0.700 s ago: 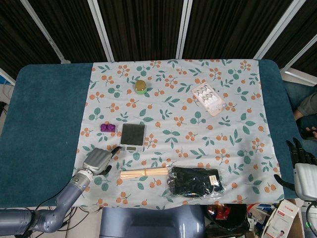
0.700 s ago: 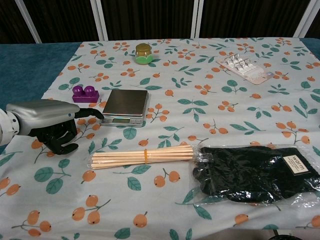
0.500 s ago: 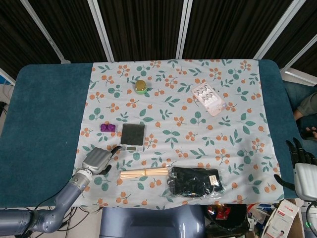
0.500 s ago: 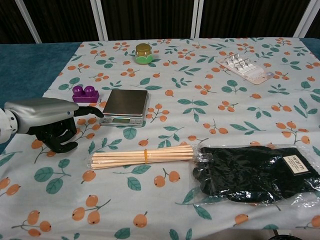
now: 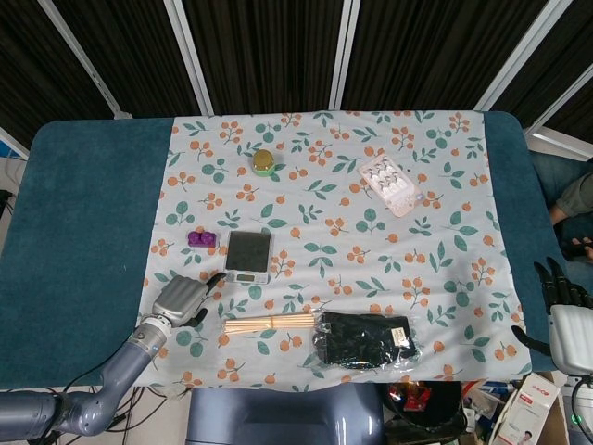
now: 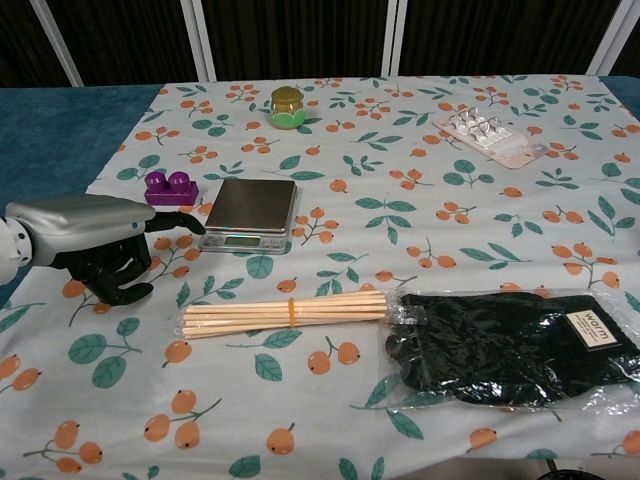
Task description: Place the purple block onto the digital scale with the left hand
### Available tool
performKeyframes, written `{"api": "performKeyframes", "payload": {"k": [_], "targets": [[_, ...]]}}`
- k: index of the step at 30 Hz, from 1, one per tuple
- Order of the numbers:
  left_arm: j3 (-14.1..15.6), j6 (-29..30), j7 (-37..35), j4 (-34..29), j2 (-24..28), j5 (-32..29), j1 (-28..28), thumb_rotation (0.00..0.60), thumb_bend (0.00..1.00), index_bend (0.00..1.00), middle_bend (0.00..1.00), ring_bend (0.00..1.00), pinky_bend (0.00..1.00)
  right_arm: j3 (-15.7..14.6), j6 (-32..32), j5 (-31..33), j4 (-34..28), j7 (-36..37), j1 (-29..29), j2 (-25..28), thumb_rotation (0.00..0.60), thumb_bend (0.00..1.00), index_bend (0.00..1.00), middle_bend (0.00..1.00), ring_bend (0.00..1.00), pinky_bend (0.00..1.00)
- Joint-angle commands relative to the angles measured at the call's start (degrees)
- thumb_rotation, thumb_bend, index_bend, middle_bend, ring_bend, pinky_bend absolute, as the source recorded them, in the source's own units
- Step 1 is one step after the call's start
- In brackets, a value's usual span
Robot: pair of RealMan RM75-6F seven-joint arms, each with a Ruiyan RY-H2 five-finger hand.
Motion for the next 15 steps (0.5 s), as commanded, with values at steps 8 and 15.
{"api": "performKeyframes", "payload": {"k": [8, 15], "targets": [[0.19, -0.79, -0.23, 0.74, -0.43, -0.19, -0.14, 0.600, 0.46, 0.12, 0.80, 0.72, 0.62, 0.00, 0.03, -0.03, 0.06, 0.04, -0.01, -0.03, 0.600, 0.06, 0.05, 0.01, 0.17, 0.19], [0.12, -1.16, -0.11, 1.30, -0.96, -0.56, -0.40, 0.600, 0.46, 0.12, 0.80, 0.72, 0.62, 0.03, 0.04, 0.00, 0.06, 0.06, 0.00, -0.03, 0.600, 0.06, 0.05, 0.01, 0.17, 0.19]]}}
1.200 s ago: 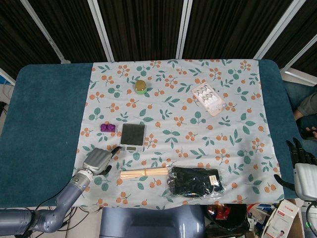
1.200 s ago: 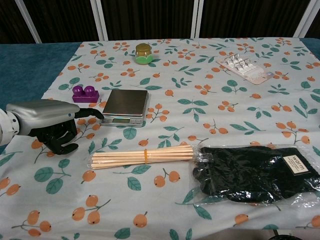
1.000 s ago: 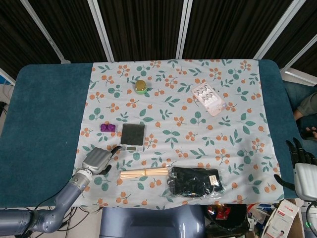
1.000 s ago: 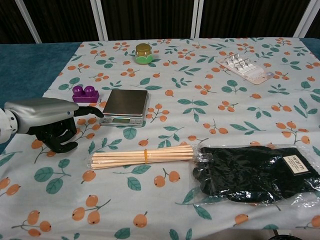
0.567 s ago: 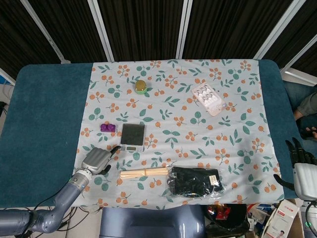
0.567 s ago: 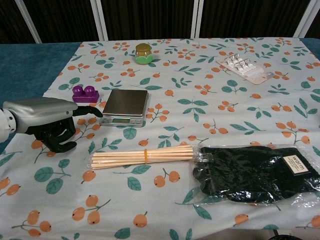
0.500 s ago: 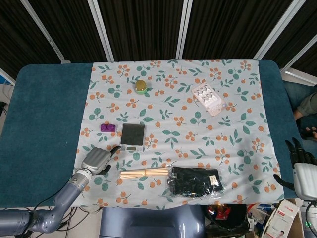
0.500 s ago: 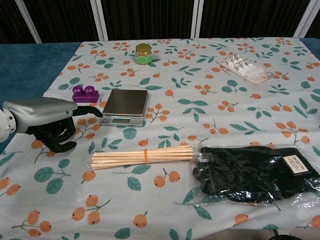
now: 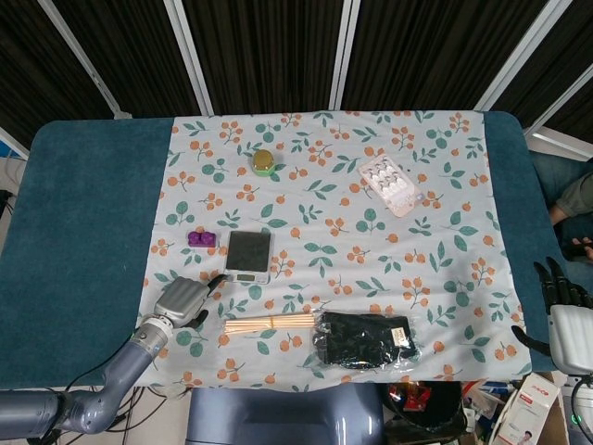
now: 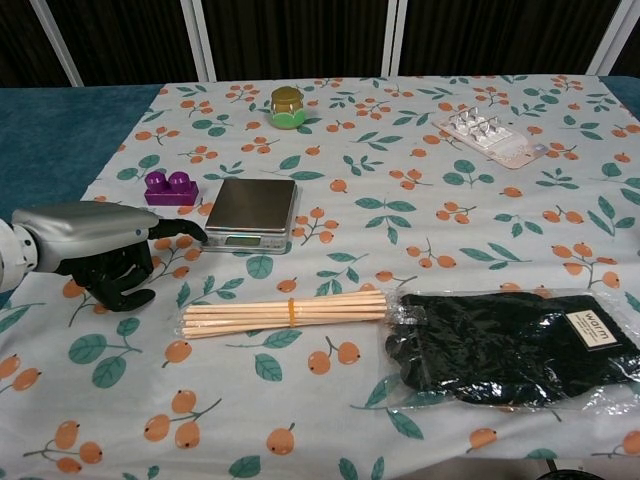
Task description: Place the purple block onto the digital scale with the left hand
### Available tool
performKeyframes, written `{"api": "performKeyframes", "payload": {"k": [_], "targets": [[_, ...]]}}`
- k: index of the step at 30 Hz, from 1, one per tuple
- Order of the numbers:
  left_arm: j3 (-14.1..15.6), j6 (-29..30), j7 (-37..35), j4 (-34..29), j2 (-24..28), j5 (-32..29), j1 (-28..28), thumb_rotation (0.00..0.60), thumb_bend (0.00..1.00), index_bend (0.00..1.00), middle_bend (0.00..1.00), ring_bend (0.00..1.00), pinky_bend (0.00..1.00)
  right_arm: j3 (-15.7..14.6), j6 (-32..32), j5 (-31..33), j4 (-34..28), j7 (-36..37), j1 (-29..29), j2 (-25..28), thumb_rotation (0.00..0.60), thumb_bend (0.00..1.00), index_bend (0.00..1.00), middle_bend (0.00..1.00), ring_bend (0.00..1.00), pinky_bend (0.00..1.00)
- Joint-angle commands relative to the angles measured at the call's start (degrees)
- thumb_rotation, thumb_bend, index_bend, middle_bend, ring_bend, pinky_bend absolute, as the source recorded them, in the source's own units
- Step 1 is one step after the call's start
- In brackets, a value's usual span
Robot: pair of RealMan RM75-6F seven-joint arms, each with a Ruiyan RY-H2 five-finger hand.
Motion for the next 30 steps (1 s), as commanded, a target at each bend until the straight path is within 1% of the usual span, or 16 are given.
{"api": "performKeyframes", "payload": {"k": [1, 23, 30], "targets": [[0.01, 0.00, 0.00, 0.01, -0.04, 0.04, -0.02, 0.600, 0.46, 0.12, 0.80, 0.72, 0.62, -0.01, -0.02, 0.01, -0.02, 0.00, 0.00, 0.00, 0.600, 0.06, 0.05, 0.01, 0.17, 0.19], [-0.11, -0.21, -0.01, 0.05, -0.61, 0.46, -0.46, 0.600, 0.46, 0.12, 0.81, 0.72, 0.62, 0.00, -0.13, 0.11, -0.05, -0.04, 0.03, 0.04, 0.600, 0.06, 0.05, 0.01, 0.17, 0.19], [-0.06, -0.56, 0.38, 0.55, -1.00, -0.24, -0.76, 0.600, 0.46, 0.13, 0.81, 0.72, 0.62, -0.02, -0.12, 0.10, -0.10, 0.03, 0.01, 0.07, 0.600, 0.06, 0.05, 0.01, 0.17, 0.19]]}}
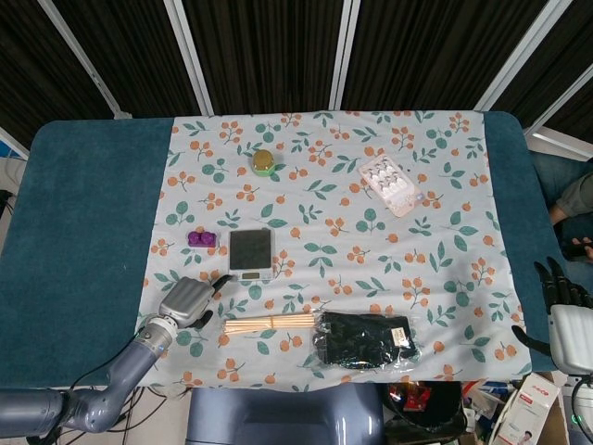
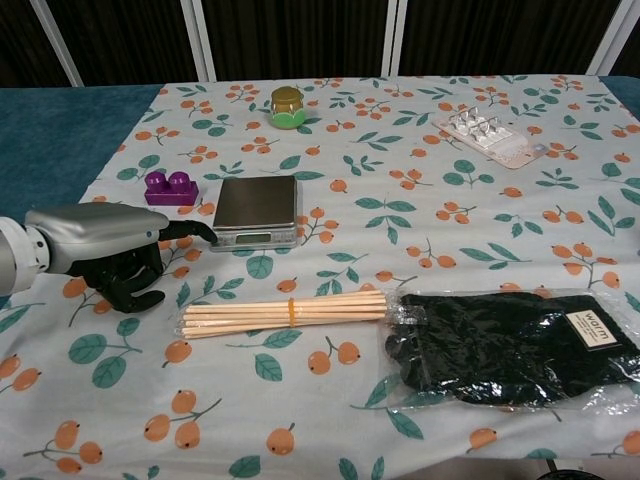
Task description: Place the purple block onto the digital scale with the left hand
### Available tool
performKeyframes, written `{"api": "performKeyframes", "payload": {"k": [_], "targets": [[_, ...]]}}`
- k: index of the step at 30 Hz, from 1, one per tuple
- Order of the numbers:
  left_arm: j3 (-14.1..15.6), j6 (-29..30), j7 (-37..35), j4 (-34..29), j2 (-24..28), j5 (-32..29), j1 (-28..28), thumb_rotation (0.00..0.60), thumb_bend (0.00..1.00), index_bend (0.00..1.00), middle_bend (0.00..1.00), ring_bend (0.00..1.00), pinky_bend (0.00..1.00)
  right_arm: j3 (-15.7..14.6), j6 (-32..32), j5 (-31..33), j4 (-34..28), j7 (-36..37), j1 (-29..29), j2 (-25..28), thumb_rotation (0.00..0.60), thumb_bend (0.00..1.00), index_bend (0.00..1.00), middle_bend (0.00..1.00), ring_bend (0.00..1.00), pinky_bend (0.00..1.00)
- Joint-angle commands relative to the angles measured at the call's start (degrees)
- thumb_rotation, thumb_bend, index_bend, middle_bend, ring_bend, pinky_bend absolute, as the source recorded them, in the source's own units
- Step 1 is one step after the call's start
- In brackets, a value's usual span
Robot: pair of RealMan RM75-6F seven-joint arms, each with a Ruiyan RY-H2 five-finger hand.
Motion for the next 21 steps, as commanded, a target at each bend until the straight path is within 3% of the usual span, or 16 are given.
{"api": "performKeyframes", "payload": {"k": [1, 14, 21], "targets": [[0.02, -0.13, 0.15, 0.23, -0.16, -0.24, -0.12, 0.600, 0.46, 0.13, 0.81, 0.72, 0.62, -0.01, -0.01, -0.03, 0.00, 0.05, 0.00, 0.01, 0.600, 0.06, 0.05, 0.01, 0.17, 0.19], [0.41, -0.10, 1.83, 0.61, -0.57, -2.03, -0.79, 0.600, 0.46, 0.15, 0.81, 0.72, 0.62, -0.08, 0.07, -0.23, 0.04, 0.10, -0.01, 0.05, 0.600, 0.06, 0.05, 0.01, 0.17, 0.19], [-0.64, 5.81, 0.01, -6.28, 2.55, 4.54, 1.03, 0.600, 0.46, 0.15, 0.80, 0.72, 0.62, -0.09, 0.04, -0.24, 0.01, 0.00, 0.02, -0.01, 0.600, 0.06, 0.05, 0.01, 0.17, 0.19]]}}
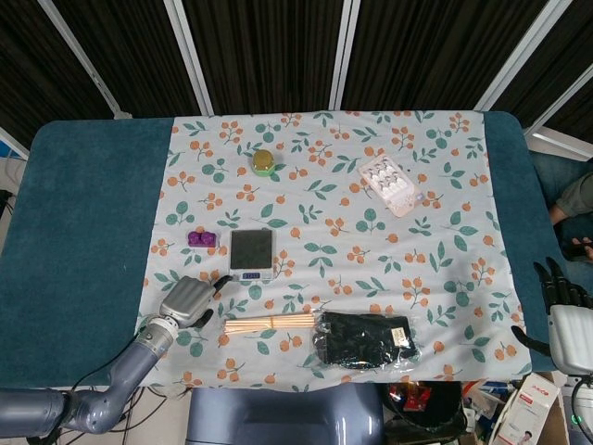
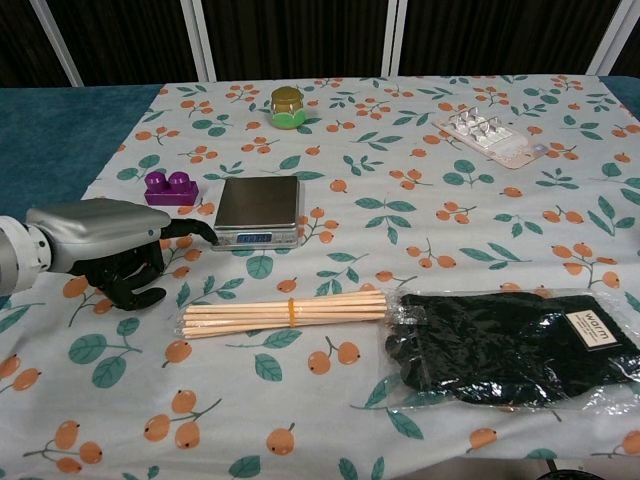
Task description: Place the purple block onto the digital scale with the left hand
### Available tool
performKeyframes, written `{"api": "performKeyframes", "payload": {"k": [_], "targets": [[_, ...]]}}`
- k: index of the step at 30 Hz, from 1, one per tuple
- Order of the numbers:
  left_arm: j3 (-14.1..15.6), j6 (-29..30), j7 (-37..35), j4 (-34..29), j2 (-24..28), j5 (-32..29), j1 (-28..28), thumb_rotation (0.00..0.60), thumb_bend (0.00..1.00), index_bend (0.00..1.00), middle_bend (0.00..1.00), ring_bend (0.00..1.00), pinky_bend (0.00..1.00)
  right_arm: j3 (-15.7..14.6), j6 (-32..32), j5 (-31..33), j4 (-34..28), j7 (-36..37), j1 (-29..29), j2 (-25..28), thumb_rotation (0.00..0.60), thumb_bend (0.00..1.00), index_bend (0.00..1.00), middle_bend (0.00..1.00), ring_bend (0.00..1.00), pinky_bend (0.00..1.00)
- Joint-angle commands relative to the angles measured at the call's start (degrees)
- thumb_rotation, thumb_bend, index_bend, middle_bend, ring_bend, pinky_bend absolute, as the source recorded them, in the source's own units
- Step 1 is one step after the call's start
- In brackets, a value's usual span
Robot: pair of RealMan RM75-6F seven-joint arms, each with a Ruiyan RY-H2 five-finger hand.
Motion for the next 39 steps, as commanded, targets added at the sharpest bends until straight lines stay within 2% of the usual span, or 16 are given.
{"api": "performKeyframes", "payload": {"k": [1, 3, 5, 6, 8, 10, 13, 16, 20, 23, 29, 39], "targets": [[-0.92, 4.06, -2.13, -4.99, 2.78, 4.83, 1.61, 0.600, 0.46, 0.15, 0.79, 0.72, 0.62, -0.02, 0.03, -0.04, -0.02, -0.07, 0.00, -0.02, 0.600, 0.06, 0.05, 0.01, 0.17, 0.19], [-1.42, 5.80, -3.42, -6.64, 4.03, 6.84, 2.46, 0.600, 0.43, 0.15, 0.76, 0.69, 0.61, -0.03, 0.08, -0.07, -0.04, -0.10, -0.02, -0.03, 0.600, 0.06, 0.05, 0.01, 0.17, 0.19], [-1.89, 6.87, -4.45, -7.18, 4.68, 8.03, 3.01, 0.600, 0.36, 0.15, 0.69, 0.63, 0.59, -0.03, 0.11, -0.07, -0.06, -0.12, -0.04, -0.03, 0.600, 0.06, 0.05, 0.01, 0.17, 0.19], [-2.10, 7.29, -4.92, -7.25, 4.84, 8.42, 3.25, 0.600, 0.33, 0.15, 0.65, 0.59, 0.56, -0.03, 0.12, -0.05, -0.07, -0.12, -0.06, -0.02, 0.600, 0.06, 0.05, 0.01, 0.17, 0.19], [-2.77, 8.30, -6.02, -7.11, 5.03, 9.21, 3.76, 0.600, 0.27, 0.15, 0.49, 0.45, 0.46, -0.03, 0.10, 0.01, -0.13, -0.11, -0.08, 0.00, 0.600, 0.06, 0.05, 0.01, 0.17, 0.19], [-4.06, 10.00, -6.69, -5.89, 4.83, 10.35, 4.14, 0.600, 0.23, 0.15, 0.41, 0.36, 0.39, -0.04, 0.04, 0.10, -0.18, -0.15, -0.08, -0.01, 0.600, 0.06, 0.05, 0.01, 0.17, 0.19], [-6.20, 13.11, -6.26, -2.93, 3.41, 11.65, 4.42, 0.600, 0.20, 0.16, 0.36, 0.31, 0.36, -0.05, 0.01, 0.16, -0.28, -0.27, -0.09, 0.01, 0.600, 0.06, 0.05, 0.01, 0.17, 0.19], [-9.50, 15.72, -5.82, 1.40, 1.94, 10.60, 4.44, 0.600, 0.18, 0.17, 0.34, 0.28, 0.35, -0.04, 0.05, 0.25, -0.35, -0.36, -0.15, 0.03, 0.600, 0.06, 0.05, 0.01, 0.17, 0.19], [-13.74, 11.73, -6.15, 4.92, 2.31, 3.82, 2.57, 0.600, 0.15, 0.17, 0.32, 0.25, 0.33, -0.04, -0.04, 0.38, -0.48, -0.48, -0.15, 0.04, 0.600, 0.06, 0.05, 0.01, 0.17, 0.19], [-15.32, 7.90, -6.58, 7.35, 2.89, -0.10, 1.22, 0.600, 0.13, 0.17, 0.32, 0.25, 0.32, -0.05, -0.02, 0.43, -0.52, -0.58, -0.18, 0.03, 0.600, 0.06, 0.05, 0.01, 0.17, 0.19], [-14.95, -0.06, -6.84, 13.64, 2.04, -4.20, -1.56, 0.600, 0.10, 0.17, 0.32, 0.24, 0.32, 0.00, 0.00, 0.60, -0.62, -0.98, -0.20, 0.03, 0.600, 0.06, 0.05, 0.01, 0.17, 0.19], [-13.57, -4.97, -3.00, 22.23, -2.80, -8.94, -5.58, 0.600, 0.08, 0.20, 0.36, 0.24, 0.31, 0.03, -0.03, 0.76, -0.67, -1.07, -0.25, 0.06, 0.600, 0.06, 0.05, 0.01, 0.17, 0.19]]}}
